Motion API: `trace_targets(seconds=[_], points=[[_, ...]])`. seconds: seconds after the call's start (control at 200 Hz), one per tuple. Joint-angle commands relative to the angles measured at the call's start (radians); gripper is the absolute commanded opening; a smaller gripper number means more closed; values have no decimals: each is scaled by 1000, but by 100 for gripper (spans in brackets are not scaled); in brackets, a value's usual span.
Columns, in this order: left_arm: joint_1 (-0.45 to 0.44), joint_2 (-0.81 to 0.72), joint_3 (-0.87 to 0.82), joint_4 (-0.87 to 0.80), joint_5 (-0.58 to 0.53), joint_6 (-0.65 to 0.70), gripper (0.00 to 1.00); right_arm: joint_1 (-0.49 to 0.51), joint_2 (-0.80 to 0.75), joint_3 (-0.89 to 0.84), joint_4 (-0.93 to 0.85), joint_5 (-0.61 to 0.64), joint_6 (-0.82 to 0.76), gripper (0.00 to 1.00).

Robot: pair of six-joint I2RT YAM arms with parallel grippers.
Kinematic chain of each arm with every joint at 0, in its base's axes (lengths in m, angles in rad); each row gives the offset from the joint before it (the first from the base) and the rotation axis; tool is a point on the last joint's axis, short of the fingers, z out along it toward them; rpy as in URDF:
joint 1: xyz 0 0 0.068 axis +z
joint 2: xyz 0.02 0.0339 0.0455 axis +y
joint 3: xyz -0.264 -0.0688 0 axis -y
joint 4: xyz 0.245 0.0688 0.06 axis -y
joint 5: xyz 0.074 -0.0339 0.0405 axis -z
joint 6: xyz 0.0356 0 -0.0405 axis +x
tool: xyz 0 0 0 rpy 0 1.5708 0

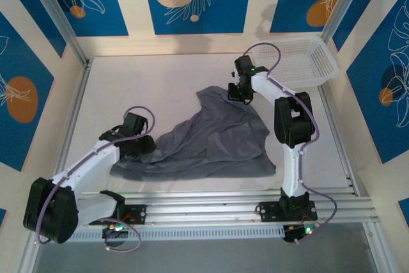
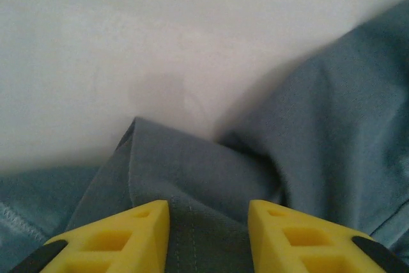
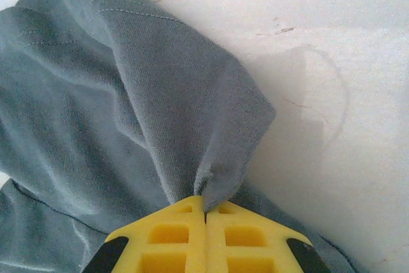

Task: Fold the inside-out t-shirt
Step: Adjust the T-shirt at the center of the table, then fold the T-shirt at the center of the table.

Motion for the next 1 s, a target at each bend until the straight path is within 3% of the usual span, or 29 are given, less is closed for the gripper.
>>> trace_targets(seconds=[0.0, 0.155, 0.3, 0.405, 0.59, 0.675, 0.815, 0.995], points=[[9, -73, -27, -59, -41, -62, 44, 5, 1, 17, -18, -14, -13, 0], [9, -127, -50, -107, -49, -98, 46, 10, 15, 36, -28, -19, -11, 0], [7, -164, -82, -113, 26, -133, 30, 11, 17, 38, -29, -17, -14, 0], [7, -198, -96, -116, 61, -155, 29, 12, 19, 40, -31, -16, -16, 0], [8, -207, -105, -118, 72, -160, 47, 14, 22, 48, -32, -21, -15, 0], [8, -212, -112, -110, 86, -162, 47, 14, 22, 47, -33, -18, -15, 0], [8, -216, -140, -68, 132, -177, 33, 14, 22, 48, -34, -16, -15, 0], [8, -234, -130, -43, 147, -188, 5, 15, 21, 49, -38, -13, -14, 0]])
